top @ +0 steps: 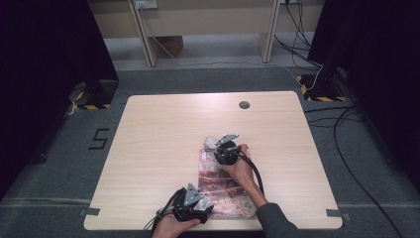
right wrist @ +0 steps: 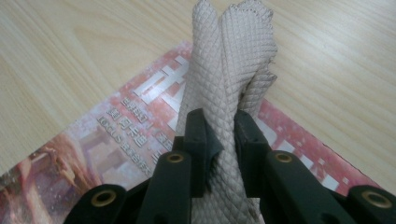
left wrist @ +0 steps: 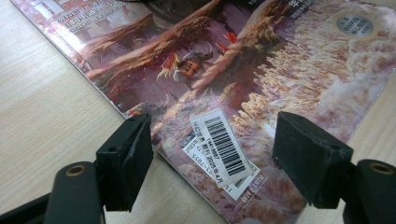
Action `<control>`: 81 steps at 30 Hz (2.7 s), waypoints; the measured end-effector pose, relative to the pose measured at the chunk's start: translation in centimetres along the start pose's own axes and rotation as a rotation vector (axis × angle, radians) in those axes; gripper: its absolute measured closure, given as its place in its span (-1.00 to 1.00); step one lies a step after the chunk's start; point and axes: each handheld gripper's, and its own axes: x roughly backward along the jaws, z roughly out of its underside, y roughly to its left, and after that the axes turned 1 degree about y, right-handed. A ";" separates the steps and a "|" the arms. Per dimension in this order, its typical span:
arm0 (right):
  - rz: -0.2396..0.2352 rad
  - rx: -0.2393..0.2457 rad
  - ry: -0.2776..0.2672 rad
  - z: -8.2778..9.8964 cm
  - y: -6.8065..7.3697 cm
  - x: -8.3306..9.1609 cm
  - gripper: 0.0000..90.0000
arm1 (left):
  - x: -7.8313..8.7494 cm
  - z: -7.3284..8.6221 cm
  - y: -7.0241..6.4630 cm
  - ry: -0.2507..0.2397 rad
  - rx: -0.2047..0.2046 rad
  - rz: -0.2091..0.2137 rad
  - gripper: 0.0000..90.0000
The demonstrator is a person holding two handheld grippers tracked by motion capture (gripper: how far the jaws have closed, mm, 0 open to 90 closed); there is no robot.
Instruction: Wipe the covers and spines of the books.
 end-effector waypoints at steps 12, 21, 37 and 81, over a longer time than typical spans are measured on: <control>-0.026 0.029 0.008 -1.3 1.6 -1.0 0.72 | 0.0 0.0 0.0 -0.002 0.000 -0.002 -0.39; -0.030 0.045 0.009 -1.2 2.1 -0.9 0.74 | 0.0 0.0 0.0 -0.005 0.001 0.000 -0.40; -0.049 0.073 -0.017 0.2 2.6 0.0 0.74 | -0.1 0.0 0.0 -0.005 0.005 -0.006 -0.43; -0.117 0.106 -0.019 2.0 4.5 1.6 0.73 | 0.2 0.4 0.0 -0.008 0.009 -0.022 -0.53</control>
